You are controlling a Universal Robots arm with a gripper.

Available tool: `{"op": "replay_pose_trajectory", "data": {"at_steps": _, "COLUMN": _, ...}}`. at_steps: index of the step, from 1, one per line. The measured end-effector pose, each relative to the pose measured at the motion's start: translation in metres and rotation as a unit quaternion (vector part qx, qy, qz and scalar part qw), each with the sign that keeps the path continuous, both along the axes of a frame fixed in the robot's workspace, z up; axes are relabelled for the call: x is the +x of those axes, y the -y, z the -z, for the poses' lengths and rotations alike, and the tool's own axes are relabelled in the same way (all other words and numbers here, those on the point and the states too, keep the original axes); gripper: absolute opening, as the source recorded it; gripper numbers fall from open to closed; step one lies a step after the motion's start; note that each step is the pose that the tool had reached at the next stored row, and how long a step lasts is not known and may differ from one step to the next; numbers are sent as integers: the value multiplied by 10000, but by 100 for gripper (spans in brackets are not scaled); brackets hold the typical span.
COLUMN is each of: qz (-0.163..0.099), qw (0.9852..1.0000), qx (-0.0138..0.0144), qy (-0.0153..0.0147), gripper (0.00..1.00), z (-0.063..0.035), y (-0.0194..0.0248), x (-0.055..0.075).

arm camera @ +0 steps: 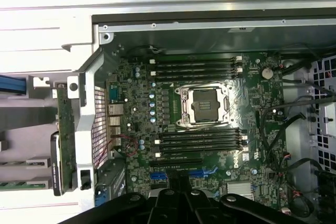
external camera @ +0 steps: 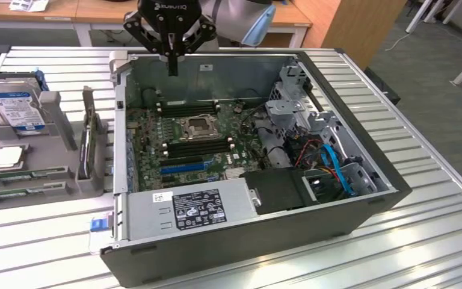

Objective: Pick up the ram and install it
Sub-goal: 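Reach for the ram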

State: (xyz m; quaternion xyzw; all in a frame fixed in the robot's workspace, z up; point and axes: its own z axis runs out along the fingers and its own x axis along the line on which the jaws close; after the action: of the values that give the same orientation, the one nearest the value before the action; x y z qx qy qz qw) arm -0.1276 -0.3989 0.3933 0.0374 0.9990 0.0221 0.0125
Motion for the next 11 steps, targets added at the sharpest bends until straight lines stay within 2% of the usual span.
{"op": "replay_pose_trajectory", "data": {"at_steps": 11, "qz": 0, "qw": 10000, "qx": 1, "qy": 0, "gripper": 10, "z": 1, "y": 0, "x": -222}}
